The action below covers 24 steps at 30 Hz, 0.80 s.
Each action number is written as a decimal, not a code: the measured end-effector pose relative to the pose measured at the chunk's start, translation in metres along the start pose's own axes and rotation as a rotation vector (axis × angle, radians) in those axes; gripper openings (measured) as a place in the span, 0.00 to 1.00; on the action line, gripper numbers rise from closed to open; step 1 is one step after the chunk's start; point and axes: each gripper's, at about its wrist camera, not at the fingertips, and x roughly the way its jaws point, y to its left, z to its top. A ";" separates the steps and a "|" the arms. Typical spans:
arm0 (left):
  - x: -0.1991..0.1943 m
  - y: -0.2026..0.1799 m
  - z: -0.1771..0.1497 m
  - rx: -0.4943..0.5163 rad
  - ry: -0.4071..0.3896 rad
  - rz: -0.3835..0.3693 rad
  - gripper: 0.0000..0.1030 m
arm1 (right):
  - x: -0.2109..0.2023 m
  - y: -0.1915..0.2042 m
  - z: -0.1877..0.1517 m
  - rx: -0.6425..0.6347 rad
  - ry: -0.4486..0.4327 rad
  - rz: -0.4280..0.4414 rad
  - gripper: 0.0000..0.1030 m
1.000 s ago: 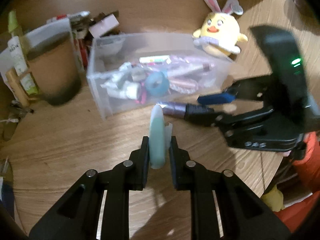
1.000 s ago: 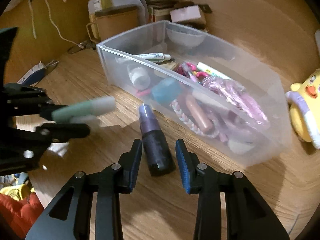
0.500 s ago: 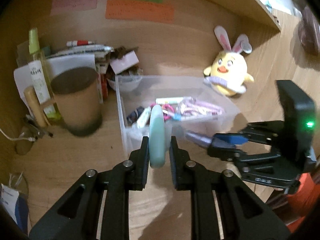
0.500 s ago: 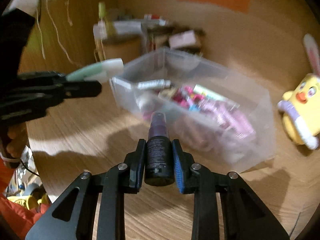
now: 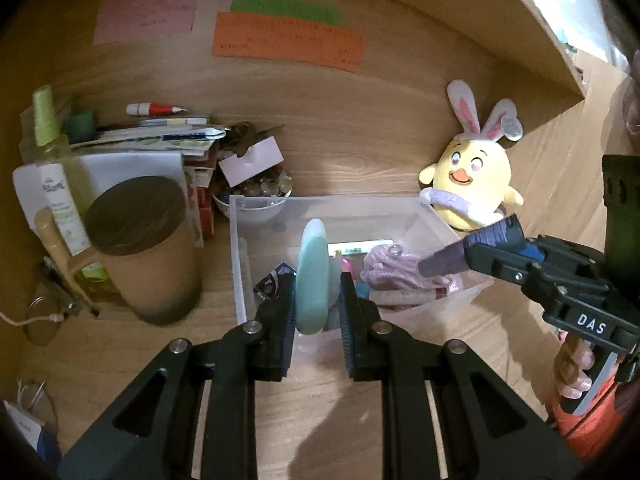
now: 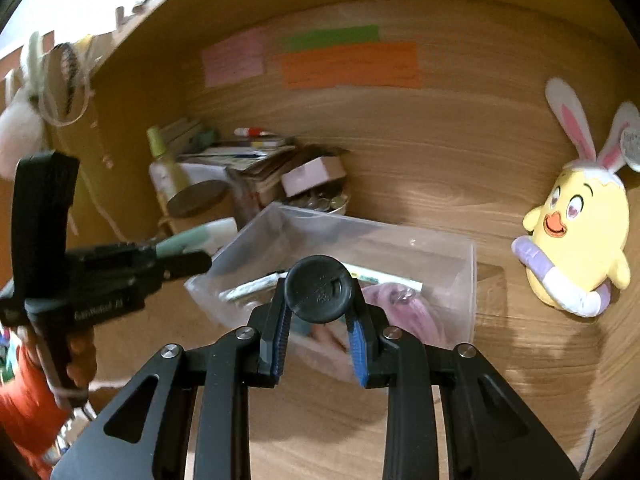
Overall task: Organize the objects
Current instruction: 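Release the purple-black bottle and teal cup into the clear box with both tools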
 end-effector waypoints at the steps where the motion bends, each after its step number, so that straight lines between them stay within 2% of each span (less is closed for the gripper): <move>1: 0.005 -0.001 0.001 0.002 0.010 -0.005 0.18 | 0.008 -0.003 0.001 0.018 0.016 0.012 0.23; 3: 0.017 -0.002 0.002 0.004 0.037 -0.011 0.18 | 0.024 -0.009 0.001 0.049 0.062 0.043 0.23; 8: 0.039 -0.008 0.000 0.028 0.083 0.002 0.18 | 0.048 -0.021 -0.004 0.089 0.133 0.036 0.24; 11: 0.042 -0.007 -0.001 0.026 0.097 -0.002 0.31 | 0.050 -0.027 -0.006 0.085 0.145 -0.023 0.33; 13: 0.039 -0.006 -0.001 0.025 0.083 0.007 0.48 | 0.045 -0.031 -0.006 0.071 0.130 -0.079 0.48; 20: 0.021 -0.012 -0.004 0.064 0.029 0.039 0.58 | 0.022 -0.031 -0.009 0.021 0.080 -0.139 0.51; 24: 0.009 -0.019 -0.011 0.102 -0.012 0.080 0.70 | 0.008 -0.020 -0.016 -0.037 0.046 -0.184 0.62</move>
